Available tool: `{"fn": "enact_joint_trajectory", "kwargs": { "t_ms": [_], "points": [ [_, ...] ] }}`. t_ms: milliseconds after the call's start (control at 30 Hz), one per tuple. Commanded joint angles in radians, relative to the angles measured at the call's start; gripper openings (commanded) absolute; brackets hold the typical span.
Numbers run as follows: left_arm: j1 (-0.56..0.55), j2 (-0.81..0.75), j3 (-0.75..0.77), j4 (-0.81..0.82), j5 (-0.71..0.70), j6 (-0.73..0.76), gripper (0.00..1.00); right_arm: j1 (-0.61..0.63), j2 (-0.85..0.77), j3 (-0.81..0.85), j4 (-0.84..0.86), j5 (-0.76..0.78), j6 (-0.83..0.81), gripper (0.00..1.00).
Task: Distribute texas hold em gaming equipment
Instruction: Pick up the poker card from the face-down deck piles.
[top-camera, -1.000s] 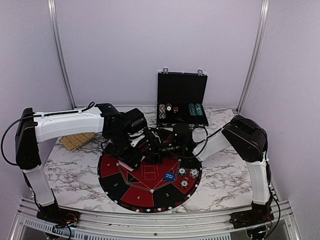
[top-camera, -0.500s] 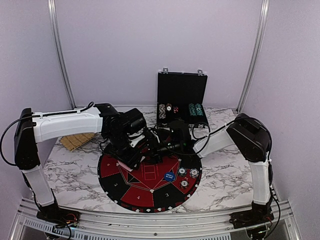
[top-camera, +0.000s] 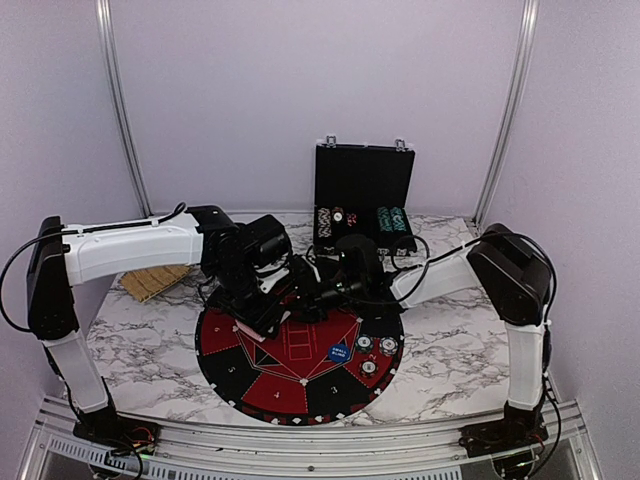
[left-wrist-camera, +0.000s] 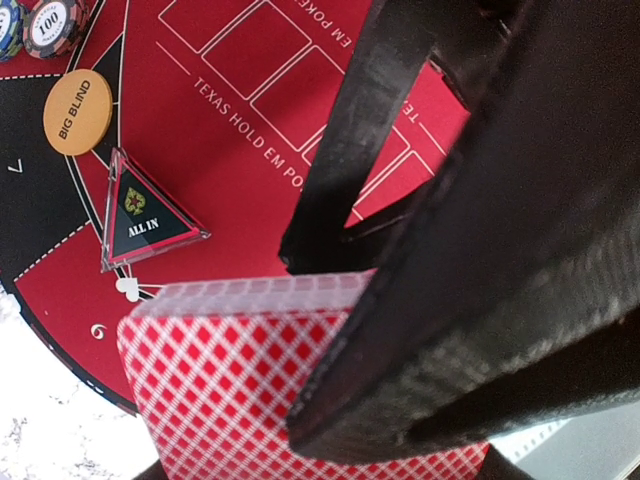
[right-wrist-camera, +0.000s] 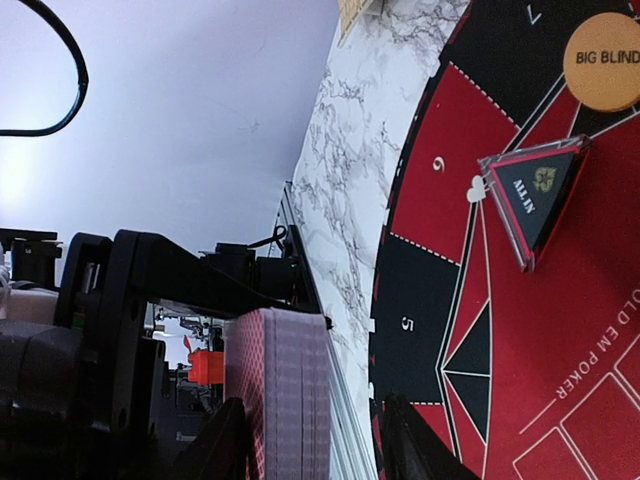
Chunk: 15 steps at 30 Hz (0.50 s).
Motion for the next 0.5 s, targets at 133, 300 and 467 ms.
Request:
{"fn": "enact_joint_trajectory", "kwargs": {
  "t_ms": [133, 300, 467],
  "points": [
    [-0.004, -0.059, -0.011, 0.020, 0.023, 0.019, 0.43, -0.017, -0.043, 0.005, -0.069, 0.041, -0.049, 0.45],
    [-0.003, -0.067, -0.020, 0.024, 0.021, 0.019, 0.43, -0.027, -0.054, -0.012, -0.066, 0.047, -0.049, 0.45],
    [-0.004, -0.067, -0.025, 0.027, 0.021, 0.019, 0.43, -0.030, -0.064, -0.015, -0.056, 0.047, -0.045, 0.45]
  ]
}}
